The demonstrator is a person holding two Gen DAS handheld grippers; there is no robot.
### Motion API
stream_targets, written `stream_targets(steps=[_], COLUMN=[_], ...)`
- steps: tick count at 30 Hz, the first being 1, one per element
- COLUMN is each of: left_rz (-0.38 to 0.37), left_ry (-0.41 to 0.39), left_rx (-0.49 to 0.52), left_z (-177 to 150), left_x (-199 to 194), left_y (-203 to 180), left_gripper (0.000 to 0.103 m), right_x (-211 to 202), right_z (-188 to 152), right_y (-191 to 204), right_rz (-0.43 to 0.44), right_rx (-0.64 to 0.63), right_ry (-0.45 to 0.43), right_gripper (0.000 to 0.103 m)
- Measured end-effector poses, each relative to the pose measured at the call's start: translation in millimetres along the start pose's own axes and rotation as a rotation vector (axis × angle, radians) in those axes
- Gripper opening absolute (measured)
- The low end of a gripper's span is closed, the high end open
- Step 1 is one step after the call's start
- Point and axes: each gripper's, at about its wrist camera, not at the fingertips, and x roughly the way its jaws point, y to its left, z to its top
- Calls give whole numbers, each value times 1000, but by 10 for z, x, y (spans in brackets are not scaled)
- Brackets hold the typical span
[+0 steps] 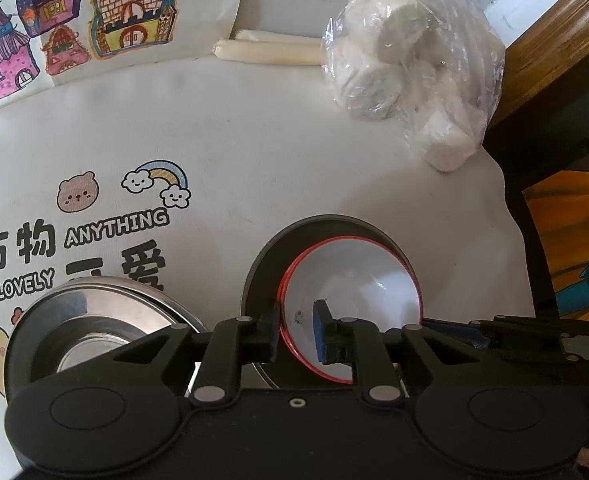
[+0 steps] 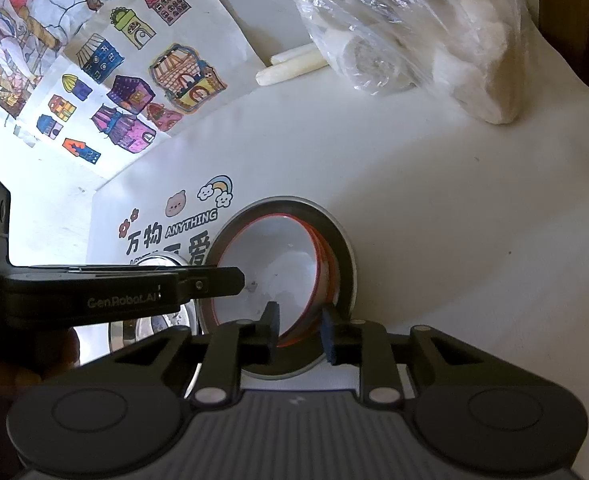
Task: Organize plates and bowls
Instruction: 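Lower the second white bowl into the nested bowls with both grippers, then open both grippers and lift them away from the bowl stack, then move both grippers to the rim of the steel bowl holding white bowls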
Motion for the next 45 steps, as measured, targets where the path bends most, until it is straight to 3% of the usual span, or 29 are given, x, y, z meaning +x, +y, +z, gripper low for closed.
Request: stream_targets(steps=[7, 10, 15, 18, 20, 21, 23, 26, 31, 37, 40, 45], left_rz=[-20, -38, -49, -53, -48, -49, -62, -75, -90, -75, -20, 47], left_ry=[-20, -44, -95, -124, -150, -166, -194, -215, -273, -266, -310, -358], left_rx=[-2, -2, 9, 15, 18, 24, 49, 79, 123, 49, 87, 80], left_z=[-20, -35, -69, -110, -152, -174, -228, -281, -452, -619, -608, -611], left_x=[-109, -211, -417, -526, -617, -669, -786, -925, -1077, -1137, -1273, -1430], left_y=[-1, 18, 80, 132, 168, 179, 203, 233, 360, 594, 673, 786], left_gripper=[25, 30, 55, 63, 78, 80, 83, 102, 102, 102, 102, 102], right_x=[-70, -147, -334, -451, -536, -581, -685, -827, -1002, -1067, -1055, -961], right_z=[-11, -30, -67, -93, -130, -151, -201, -288, -564, -866, -890, -849], right_y=[41, 63, 93, 125, 162, 178, 228, 298, 522, 585, 539, 561], right_rz=[-16, -31, -63, -89, -108, -121, -159, -235, -403, -532, -558, -535], right_rx=[-10, -11, 6, 15, 21, 21, 19, 18, 4, 104, 179, 188], right_ry=[-27, -49, -98, -127, -151, -166, -209, -253, -280, -297, -334, -323], right_gripper=[38, 53, 77, 91, 96, 102, 103, 103, 103, 103, 103, 103])
